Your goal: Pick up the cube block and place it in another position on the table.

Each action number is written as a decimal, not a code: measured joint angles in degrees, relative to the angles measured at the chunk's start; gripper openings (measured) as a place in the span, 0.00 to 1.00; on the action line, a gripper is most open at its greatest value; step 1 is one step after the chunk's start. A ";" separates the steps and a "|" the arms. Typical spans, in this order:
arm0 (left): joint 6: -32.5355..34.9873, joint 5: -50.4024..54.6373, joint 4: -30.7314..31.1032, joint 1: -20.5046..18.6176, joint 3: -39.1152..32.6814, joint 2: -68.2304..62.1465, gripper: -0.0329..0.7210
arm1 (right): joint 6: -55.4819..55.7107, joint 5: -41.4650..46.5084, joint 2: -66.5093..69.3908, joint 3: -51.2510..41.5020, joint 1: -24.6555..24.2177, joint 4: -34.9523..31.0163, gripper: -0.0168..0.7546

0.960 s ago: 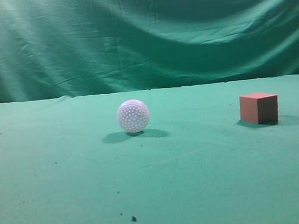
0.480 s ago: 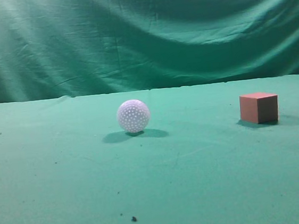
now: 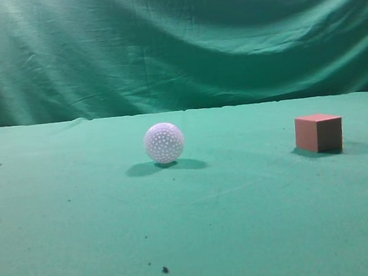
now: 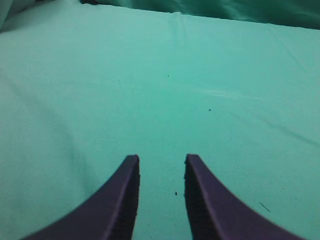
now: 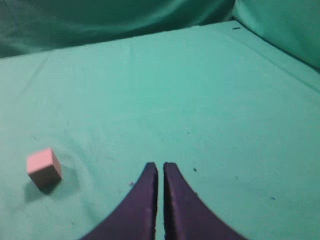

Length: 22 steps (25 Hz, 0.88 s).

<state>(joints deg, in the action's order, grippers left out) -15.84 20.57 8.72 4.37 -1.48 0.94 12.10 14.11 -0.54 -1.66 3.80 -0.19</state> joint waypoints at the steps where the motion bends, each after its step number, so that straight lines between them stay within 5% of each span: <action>1: 0.00 0.00 0.00 0.00 0.00 0.00 0.39 | 0.00 -3.97 0.00 0.01 0.00 -0.65 0.02; 6: 0.00 0.00 0.00 0.00 0.00 0.00 0.39 | -0.55 -18.59 -0.09 0.71 0.00 -1.07 0.02; 15: 0.00 0.00 0.00 0.00 0.00 0.00 0.39 | -4.77 7.83 14.69 21.85 0.00 -4.65 0.02; 22: 0.00 0.00 0.00 0.00 0.00 0.00 0.39 | -10.90 17.27 26.83 24.35 0.11 -9.90 0.02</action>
<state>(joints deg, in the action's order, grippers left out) -15.84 20.57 8.72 4.37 -1.48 0.94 1.20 31.38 26.29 22.69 3.91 -10.09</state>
